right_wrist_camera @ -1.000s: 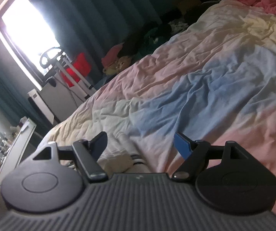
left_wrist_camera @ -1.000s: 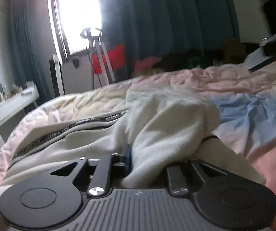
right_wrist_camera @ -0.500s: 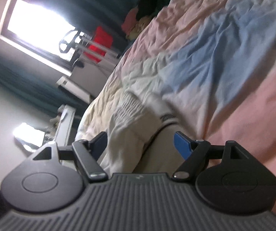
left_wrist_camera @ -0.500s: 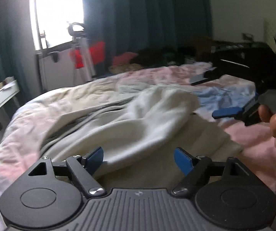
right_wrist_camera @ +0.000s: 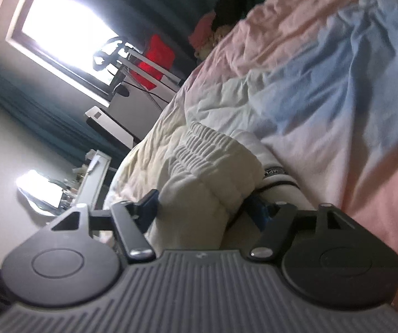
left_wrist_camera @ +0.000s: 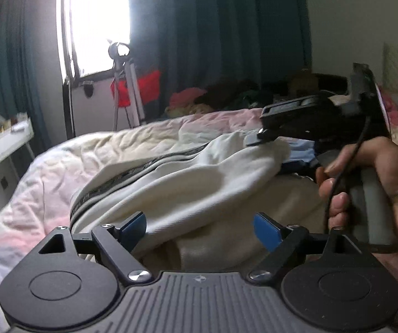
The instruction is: Fold clothes
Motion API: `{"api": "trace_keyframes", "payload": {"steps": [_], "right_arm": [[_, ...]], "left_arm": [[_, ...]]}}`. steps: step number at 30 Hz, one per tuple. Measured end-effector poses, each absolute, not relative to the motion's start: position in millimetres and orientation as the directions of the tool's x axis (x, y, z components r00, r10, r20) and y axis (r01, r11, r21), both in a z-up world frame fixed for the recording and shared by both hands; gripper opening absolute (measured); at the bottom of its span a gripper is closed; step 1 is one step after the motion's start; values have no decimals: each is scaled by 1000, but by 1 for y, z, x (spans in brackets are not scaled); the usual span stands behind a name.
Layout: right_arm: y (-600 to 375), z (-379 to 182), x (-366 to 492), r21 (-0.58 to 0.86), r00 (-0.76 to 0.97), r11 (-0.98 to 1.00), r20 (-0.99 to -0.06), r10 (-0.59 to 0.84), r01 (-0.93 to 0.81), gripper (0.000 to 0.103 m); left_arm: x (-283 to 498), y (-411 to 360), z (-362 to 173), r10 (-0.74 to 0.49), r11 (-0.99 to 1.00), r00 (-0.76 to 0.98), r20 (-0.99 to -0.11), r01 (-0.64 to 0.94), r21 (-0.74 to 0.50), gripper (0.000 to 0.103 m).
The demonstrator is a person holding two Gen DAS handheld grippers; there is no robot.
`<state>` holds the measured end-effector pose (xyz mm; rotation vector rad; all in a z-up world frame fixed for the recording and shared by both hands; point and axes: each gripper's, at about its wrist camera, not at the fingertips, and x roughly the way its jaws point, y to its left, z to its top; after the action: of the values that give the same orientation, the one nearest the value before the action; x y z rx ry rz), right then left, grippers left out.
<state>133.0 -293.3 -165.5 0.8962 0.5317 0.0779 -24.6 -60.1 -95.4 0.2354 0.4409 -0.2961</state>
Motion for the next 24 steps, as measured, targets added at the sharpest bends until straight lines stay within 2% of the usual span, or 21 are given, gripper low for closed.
{"api": "trace_keyframes", "payload": {"steps": [1, 2, 4, 6, 9, 15, 16, 21, 24], "right_arm": [[-293, -164, 132, 748, 873, 646, -409, 266, 154, 56], [-292, -162, 130, 738, 877, 658, -406, 257, 149, 47], [-292, -158, 128, 722, 884, 678, -398, 245, 137, 41], [-291, -155, 125, 705, 887, 698, -396, 237, 129, 31], [-285, -144, 117, 671, 897, 734, -382, 223, 103, 22], [-285, -107, 78, 626, 947, 777, -280, 156, 58, 21], [-288, -105, 72, 621, 947, 780, -291, 134, 81, 21], [-315, -137, 60, 634, 851, 704, -519, 80, 320, 21], [-324, -148, 59, 687, 839, 639, -532, 117, 346, 21]], "left_arm": [[-26, -60, -96, -246, 927, 862, -444, 343, 152, 87], [-27, -59, -96, -262, 924, 860, -438, 355, 145, 88], [-28, -58, -96, -284, 921, 856, -432, 368, 123, 90], [-29, -56, -96, -282, 926, 856, -433, 361, 111, 91], [-30, -56, -96, -262, 930, 871, -415, 342, 131, 91], [-32, -50, -93, -219, 943, 900, -377, 295, 155, 93], [-31, -50, -93, -211, 944, 901, -380, 289, 160, 93], [-26, -58, -106, -160, 935, 892, -424, 274, 224, 94], [-25, -66, -119, -99, 915, 901, -422, 249, 316, 94]]}}
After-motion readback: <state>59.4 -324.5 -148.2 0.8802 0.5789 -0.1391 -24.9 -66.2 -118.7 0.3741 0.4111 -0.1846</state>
